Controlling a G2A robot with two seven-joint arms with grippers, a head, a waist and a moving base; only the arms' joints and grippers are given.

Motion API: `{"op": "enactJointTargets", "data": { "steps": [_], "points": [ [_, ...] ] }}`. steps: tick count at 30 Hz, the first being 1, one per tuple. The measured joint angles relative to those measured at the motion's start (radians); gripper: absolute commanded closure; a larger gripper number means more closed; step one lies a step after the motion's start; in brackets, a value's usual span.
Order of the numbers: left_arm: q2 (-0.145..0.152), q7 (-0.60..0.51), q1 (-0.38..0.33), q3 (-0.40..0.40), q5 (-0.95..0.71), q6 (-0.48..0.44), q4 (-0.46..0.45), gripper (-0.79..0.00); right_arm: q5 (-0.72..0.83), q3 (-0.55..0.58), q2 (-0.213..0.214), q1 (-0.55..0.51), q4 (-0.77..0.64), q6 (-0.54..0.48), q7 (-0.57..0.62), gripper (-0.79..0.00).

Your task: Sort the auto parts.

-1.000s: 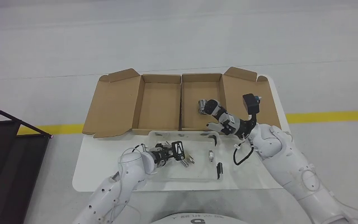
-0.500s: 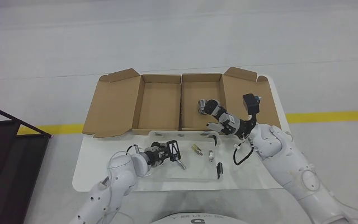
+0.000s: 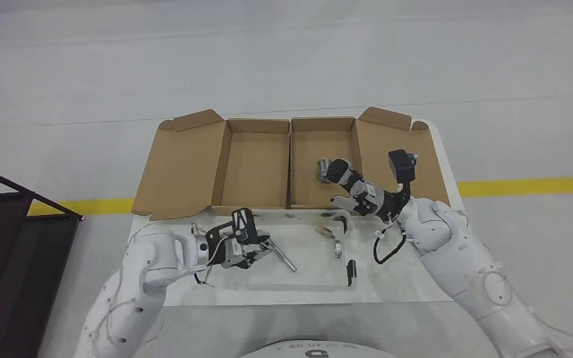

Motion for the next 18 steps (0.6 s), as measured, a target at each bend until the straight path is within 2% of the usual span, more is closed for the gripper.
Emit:
{"op": "enactJointTargets", "data": {
  "steps": [2,5,9,11,13,18],
  "points": [
    [0.009,-0.077,-0.034,0.016,-0.176,-0.009,0.031,0.0,0.0,0.0,0.0,0.0,0.0,0.0,0.0,-0.776],
    [0.023,-0.189,-0.093,0.042,-0.41,0.024,0.068,0.0,0.0,0.0,0.0,0.0,0.0,0.0,0.0,-0.76],
    [0.043,-0.293,-0.155,0.062,-0.625,0.09,0.103,0.0,0.0,0.0,0.0,0.0,0.0,0.0,0.0,-0.76],
    [0.053,-0.314,-0.176,0.057,-0.663,0.112,0.113,0.0,0.0,0.0,0.0,0.0,0.0,0.0,0.0,-0.748],
    [0.06,-0.312,-0.188,0.034,-0.635,0.114,0.111,0.0,0.0,0.0,0.0,0.0,0.0,0.0,0.0,-0.751],
    [0.06,-0.307,-0.189,0.026,-0.608,0.113,0.107,0.0,0.0,0.0,0.0,0.0,0.0,0.0,0.0,-0.748]
  ]
}}
